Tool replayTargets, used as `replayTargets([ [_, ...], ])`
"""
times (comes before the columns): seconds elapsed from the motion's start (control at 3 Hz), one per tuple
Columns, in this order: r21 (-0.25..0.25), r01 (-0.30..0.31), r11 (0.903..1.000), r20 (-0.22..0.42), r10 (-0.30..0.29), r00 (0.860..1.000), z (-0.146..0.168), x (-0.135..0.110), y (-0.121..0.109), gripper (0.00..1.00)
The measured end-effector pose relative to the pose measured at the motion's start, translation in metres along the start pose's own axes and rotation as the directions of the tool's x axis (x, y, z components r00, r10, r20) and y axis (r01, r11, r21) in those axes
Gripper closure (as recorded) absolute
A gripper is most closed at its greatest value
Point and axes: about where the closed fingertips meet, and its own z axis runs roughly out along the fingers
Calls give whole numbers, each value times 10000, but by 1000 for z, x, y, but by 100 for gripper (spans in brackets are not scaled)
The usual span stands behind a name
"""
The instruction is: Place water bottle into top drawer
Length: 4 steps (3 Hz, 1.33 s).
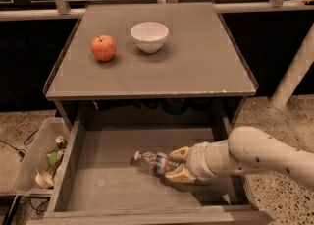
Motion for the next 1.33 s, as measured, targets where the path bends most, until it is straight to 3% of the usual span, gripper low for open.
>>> replayTargets([
  [0.67,-1,1,10000,0,-1,10000,0,0,0,13],
  [1.0,-2,1,10000,0,-1,10000,0,0,0,0],
  [1.33,-2,1,10000,0,-1,10000,0,0,0,0],
])
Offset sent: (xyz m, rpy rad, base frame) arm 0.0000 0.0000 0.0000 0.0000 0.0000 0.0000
